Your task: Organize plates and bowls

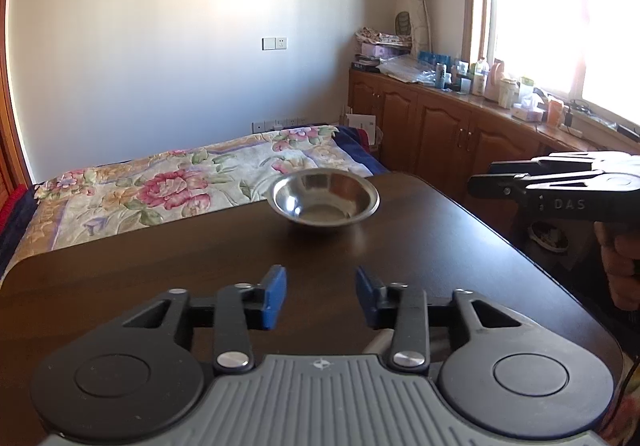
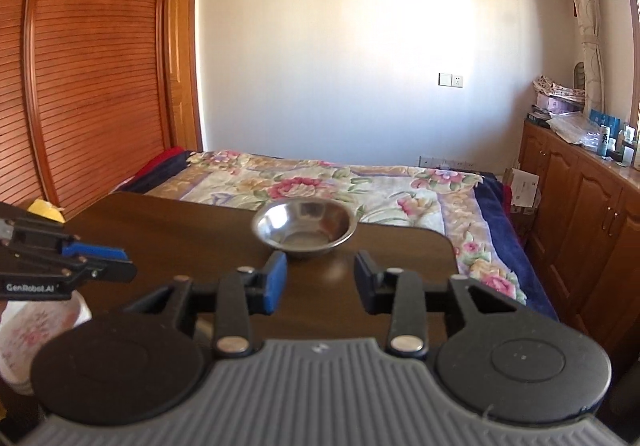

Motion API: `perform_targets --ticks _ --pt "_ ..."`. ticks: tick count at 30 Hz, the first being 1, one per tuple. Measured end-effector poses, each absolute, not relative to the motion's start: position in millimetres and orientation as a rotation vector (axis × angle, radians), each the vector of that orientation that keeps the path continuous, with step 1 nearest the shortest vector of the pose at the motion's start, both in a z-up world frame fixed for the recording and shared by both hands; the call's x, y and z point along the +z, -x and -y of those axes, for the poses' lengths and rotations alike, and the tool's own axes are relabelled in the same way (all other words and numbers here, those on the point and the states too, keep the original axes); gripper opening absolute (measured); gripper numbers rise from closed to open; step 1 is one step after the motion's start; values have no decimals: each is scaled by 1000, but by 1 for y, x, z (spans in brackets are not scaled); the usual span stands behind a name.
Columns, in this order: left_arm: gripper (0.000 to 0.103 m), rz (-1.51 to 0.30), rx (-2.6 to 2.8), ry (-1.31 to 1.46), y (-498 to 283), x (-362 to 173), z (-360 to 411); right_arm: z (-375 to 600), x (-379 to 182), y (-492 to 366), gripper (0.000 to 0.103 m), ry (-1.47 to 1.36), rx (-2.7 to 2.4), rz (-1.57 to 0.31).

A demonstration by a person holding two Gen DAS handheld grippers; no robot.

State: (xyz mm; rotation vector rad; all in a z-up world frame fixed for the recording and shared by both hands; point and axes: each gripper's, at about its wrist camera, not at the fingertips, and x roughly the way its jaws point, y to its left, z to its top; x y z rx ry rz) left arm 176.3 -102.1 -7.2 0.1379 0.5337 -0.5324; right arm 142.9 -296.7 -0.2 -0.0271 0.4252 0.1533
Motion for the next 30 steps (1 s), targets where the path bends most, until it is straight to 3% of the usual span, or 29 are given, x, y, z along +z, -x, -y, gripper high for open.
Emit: perform_targets --ticks 30 --pt "45 -627 -482 -157 -297 -36 142 312 -49 -276 43 -80 191 -567"
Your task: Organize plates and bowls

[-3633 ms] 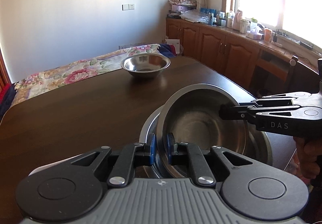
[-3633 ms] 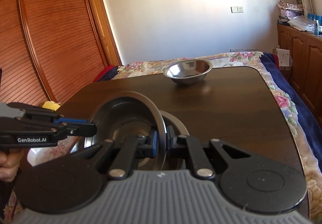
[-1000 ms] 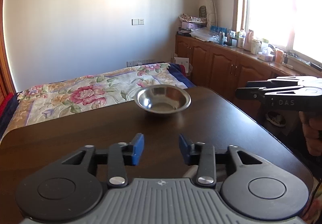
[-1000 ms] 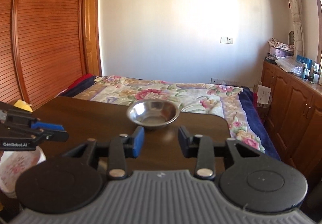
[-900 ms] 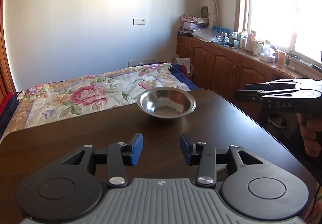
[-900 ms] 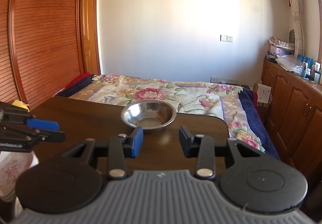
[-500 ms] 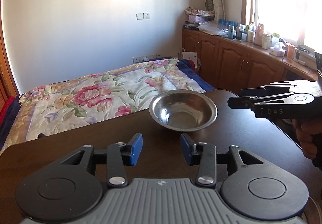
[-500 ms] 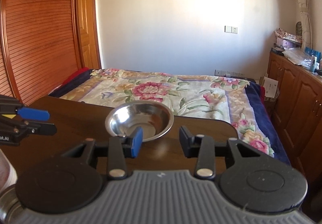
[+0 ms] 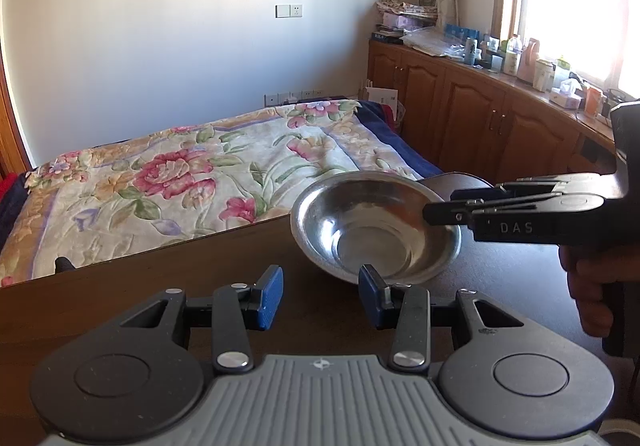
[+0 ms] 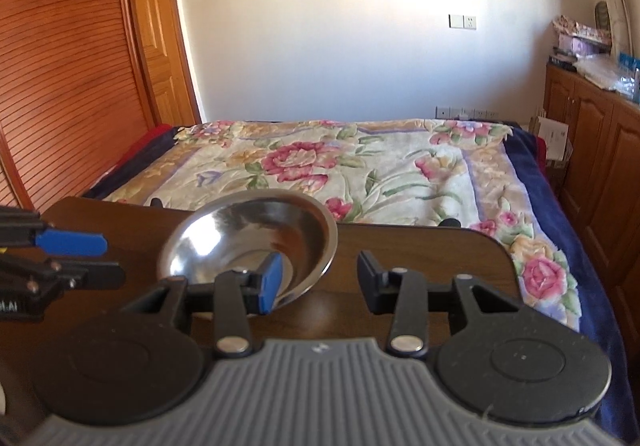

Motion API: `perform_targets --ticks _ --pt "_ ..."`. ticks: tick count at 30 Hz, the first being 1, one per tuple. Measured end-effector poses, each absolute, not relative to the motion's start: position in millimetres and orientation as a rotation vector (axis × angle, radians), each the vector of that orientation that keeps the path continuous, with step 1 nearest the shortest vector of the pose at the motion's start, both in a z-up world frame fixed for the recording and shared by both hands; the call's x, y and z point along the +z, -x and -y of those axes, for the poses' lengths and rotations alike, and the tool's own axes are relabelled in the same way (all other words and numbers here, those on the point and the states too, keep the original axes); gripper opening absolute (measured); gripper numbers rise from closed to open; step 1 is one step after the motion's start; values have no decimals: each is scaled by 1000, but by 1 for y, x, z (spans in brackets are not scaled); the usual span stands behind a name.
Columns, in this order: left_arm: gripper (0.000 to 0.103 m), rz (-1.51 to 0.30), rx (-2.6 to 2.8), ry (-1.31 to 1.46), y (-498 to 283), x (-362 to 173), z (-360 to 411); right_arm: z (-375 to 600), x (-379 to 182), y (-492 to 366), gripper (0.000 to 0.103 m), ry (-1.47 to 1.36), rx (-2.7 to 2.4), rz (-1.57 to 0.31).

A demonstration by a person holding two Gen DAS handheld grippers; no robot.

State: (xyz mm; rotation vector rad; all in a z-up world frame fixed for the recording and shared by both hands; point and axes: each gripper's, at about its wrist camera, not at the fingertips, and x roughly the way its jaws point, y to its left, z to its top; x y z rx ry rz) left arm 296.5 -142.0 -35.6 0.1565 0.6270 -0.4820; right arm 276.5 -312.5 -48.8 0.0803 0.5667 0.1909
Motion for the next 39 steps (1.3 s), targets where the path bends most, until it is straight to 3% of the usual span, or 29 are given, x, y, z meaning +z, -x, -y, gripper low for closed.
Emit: perform_targets --ticks 6,9,13,14,16,19,39 --pt "45 -647 -482 -129 -306 -39 146 317 -59 -288 42 -137 206 -606" --pt "45 -652 -487 -120 -308 -40 148 320 -61 -287 27 -188 233 -626" --pt "44 -655 -496 -121 -306 -39 153 317 -59 -281 20 -182 242 -630" --pt "42 -656 -498 -125 -306 -40 154 317 -59 -278 19 -185 243 -631" --pt "21 -663 -498 -153 -305 -43 158 317 -59 -274 17 -198 244 -636" --pt "20 -675 -502 -170 -304 -48 159 316 -60 -270 13 -202 243 -639" --pt "16 -588 -493 -195 -273 -17 154 313 -47 -255 12 -242 230 -609"
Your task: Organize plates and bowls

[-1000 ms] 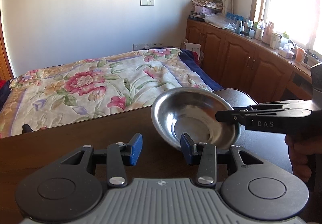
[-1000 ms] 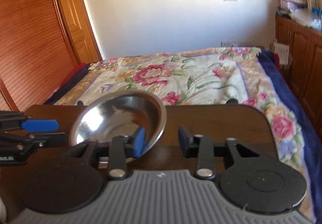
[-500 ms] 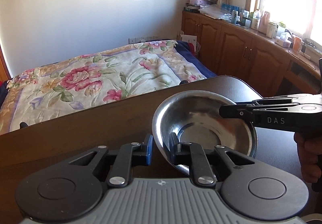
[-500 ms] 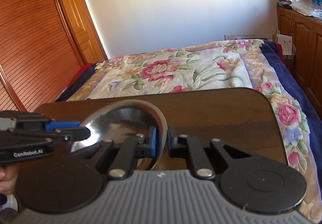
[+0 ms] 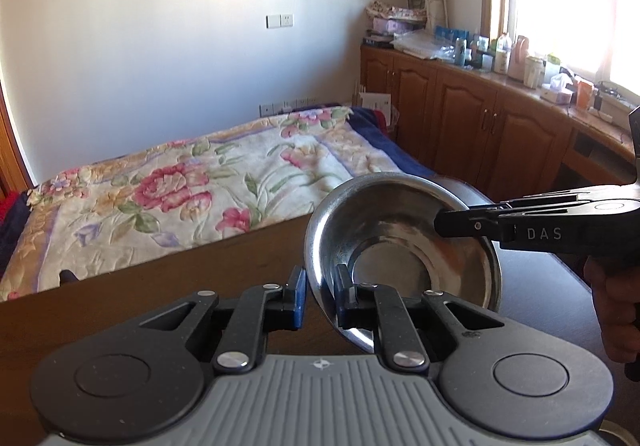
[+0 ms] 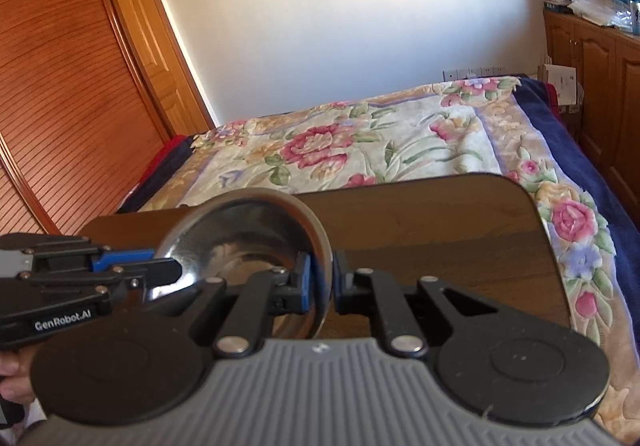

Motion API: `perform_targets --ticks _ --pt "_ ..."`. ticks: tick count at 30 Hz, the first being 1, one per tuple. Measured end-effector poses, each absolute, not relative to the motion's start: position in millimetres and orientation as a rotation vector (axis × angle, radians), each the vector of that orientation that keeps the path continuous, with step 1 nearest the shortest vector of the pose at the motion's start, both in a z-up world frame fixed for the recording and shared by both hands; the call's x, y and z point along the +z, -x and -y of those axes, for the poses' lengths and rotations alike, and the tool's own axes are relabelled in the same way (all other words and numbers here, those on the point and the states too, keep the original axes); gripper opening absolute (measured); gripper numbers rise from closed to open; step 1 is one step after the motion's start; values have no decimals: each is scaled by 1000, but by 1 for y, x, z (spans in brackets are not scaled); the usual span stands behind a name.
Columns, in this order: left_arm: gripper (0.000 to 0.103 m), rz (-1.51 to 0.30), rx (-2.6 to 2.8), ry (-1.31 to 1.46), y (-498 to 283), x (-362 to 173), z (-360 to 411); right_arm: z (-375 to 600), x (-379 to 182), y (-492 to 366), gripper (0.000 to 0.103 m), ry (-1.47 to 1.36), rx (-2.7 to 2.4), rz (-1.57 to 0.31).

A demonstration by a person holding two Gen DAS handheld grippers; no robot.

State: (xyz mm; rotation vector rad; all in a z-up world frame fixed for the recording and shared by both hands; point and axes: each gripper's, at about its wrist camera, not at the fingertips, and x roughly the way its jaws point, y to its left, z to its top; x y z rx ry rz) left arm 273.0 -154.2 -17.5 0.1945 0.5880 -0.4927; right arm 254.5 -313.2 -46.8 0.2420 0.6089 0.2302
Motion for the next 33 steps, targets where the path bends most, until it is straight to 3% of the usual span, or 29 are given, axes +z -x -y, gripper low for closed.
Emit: perform_targets --ticks 21,33 --pt "16 -500 -540 -193 -209 28 134 302 8 -205 13 -171 212 -486" --pt "16 -506 -562 -175 -168 17 117 293 13 -173 13 -147 206 -462"
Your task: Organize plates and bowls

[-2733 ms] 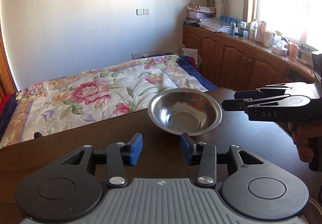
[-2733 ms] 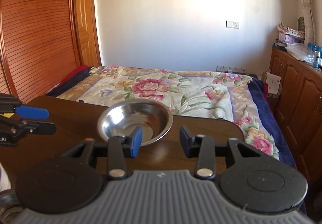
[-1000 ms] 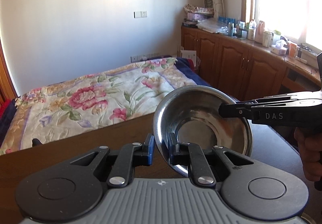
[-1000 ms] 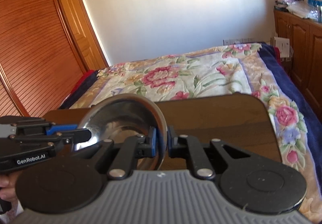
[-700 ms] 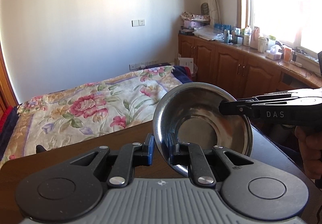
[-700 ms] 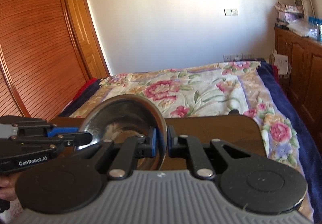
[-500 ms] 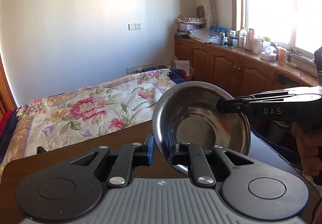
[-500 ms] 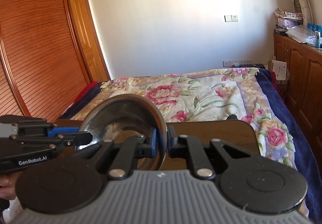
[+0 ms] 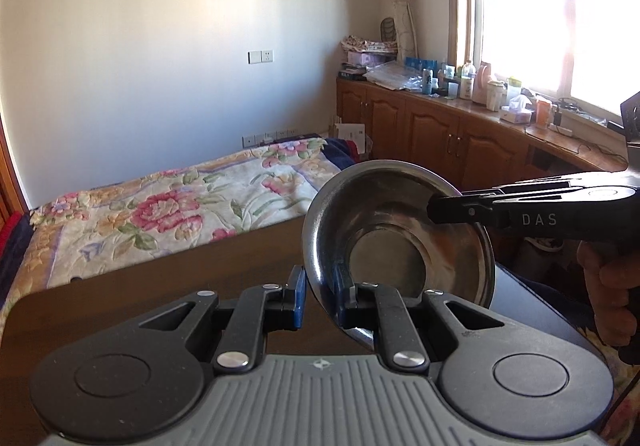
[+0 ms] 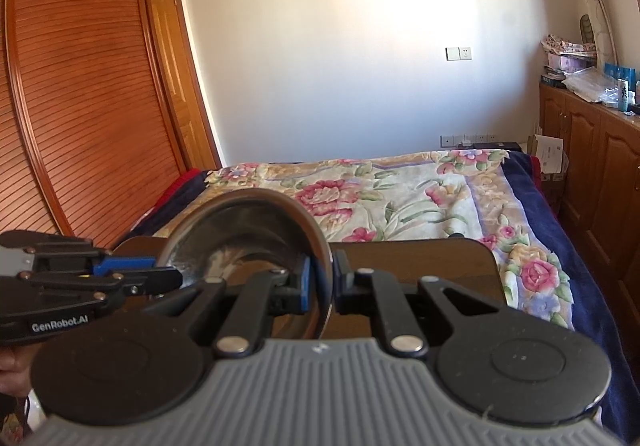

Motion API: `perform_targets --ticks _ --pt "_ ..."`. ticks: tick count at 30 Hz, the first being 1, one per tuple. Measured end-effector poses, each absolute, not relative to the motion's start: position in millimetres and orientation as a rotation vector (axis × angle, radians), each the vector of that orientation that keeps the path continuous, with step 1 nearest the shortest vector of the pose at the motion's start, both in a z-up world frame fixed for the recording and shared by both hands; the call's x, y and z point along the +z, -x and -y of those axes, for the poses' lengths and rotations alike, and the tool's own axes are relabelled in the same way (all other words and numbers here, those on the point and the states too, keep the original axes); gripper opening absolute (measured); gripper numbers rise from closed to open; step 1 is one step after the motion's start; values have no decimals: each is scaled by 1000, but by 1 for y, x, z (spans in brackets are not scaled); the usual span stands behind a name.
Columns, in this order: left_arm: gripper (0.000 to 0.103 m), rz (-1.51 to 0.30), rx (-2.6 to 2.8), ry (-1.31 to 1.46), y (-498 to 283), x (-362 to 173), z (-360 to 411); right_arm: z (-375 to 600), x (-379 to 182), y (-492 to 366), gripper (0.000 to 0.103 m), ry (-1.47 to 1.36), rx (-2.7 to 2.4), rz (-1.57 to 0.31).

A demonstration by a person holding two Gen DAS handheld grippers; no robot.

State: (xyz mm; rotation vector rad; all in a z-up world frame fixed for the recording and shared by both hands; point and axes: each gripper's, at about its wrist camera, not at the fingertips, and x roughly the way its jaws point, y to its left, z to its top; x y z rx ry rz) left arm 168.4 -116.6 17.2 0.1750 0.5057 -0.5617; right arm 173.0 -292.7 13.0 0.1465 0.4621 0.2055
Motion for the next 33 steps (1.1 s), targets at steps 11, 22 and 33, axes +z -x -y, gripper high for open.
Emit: perform_targets --ticks 11,22,33 --pt "16 -529 -568 -165 -139 3 105 279 -5 -147 13 -145 215 -500" --pt "16 -555 -576 -168 -108 -19 95 271 -20 -119 13 -163 219 -522" --pt "17 -555 -576 -182 -94 -29 90 262 -32 -102 13 -130 221 -523"
